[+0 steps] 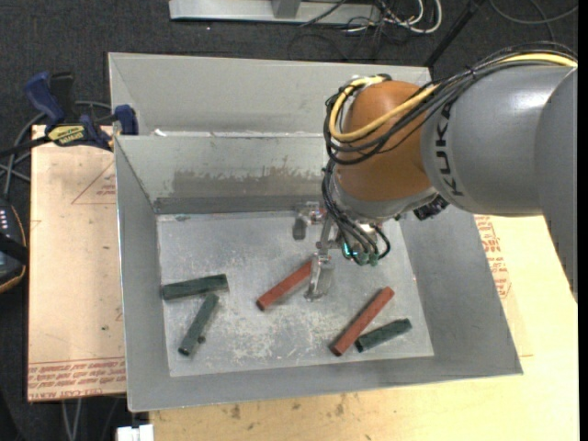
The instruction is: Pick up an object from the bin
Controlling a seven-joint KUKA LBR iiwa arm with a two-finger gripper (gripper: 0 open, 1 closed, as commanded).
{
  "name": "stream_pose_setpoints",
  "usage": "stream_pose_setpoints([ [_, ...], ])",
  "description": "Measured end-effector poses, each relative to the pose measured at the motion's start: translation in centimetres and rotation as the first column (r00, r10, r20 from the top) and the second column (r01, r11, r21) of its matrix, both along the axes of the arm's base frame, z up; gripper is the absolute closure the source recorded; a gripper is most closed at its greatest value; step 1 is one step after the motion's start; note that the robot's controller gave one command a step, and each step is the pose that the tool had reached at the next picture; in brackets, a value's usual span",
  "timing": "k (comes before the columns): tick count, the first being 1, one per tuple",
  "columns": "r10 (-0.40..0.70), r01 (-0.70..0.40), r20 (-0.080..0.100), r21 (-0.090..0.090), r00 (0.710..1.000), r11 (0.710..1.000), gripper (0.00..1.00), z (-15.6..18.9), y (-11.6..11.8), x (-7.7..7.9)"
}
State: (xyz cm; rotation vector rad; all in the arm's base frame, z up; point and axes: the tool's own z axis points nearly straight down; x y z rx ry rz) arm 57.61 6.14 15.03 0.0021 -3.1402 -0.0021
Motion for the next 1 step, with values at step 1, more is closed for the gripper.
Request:
stream_pose_setpoints([
  [1, 0.143, -0.143, -0.002, 0.000, 0.990, 0.990, 0.00, -8.38, 0.98, 0.09],
])
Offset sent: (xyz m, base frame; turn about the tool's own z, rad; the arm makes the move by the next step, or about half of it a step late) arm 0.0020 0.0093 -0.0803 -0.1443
